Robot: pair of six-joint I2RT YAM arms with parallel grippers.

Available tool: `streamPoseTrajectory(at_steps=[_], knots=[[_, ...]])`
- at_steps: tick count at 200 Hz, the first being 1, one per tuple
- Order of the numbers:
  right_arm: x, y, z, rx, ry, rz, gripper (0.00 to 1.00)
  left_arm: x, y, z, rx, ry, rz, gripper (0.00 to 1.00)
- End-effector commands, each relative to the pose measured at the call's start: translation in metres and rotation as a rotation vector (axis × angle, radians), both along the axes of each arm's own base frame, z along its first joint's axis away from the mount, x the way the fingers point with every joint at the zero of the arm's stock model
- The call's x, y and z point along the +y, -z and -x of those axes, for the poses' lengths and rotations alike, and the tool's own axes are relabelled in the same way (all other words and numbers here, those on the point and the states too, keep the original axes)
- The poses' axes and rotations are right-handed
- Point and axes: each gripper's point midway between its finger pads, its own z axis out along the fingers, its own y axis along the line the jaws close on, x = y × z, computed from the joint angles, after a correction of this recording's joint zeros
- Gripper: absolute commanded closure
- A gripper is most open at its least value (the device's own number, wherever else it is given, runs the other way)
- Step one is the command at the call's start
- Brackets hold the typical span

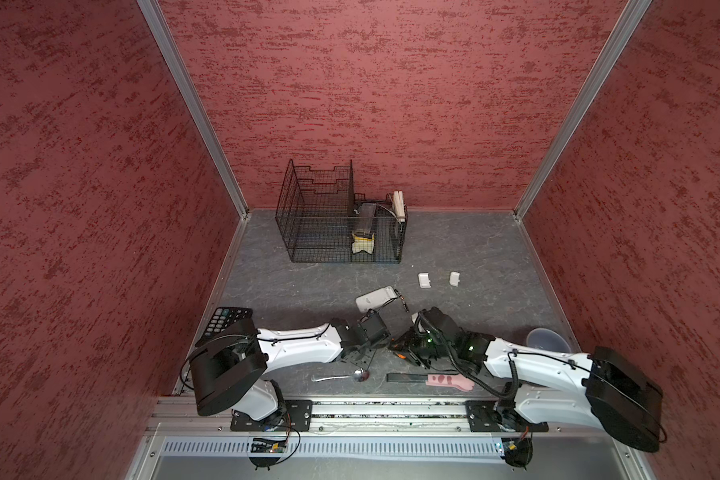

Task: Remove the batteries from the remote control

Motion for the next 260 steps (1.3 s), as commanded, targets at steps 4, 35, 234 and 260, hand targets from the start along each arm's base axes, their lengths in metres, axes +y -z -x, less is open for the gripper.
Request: streamPoseTrajectory(at_steps=[4, 35, 234, 260], knots=[[0.002, -0.002, -0.003, 0.020, 0.045, -0.024, 1.00, -0.001, 0.014, 0.005, 0.019, 0.038, -0.025, 0.65], [0.006, -0.003, -0.005, 0.013, 0.044, -0.043, 1.00, -0.001, 0.015, 0.006, 0.020, 0.040, -0.028, 0.65], [0.032, -0.044, -0.018, -0.102, -0.006, -0.177, 1.00, -0.003, 0.016, 0.007, 0.018, 0.053, -0.034, 0.67], [0.031, -0.048, -0.018, -0.111, -0.005, -0.176, 1.00, -0.004, 0.016, 0.007, 0.018, 0.055, -0.036, 0.67]])
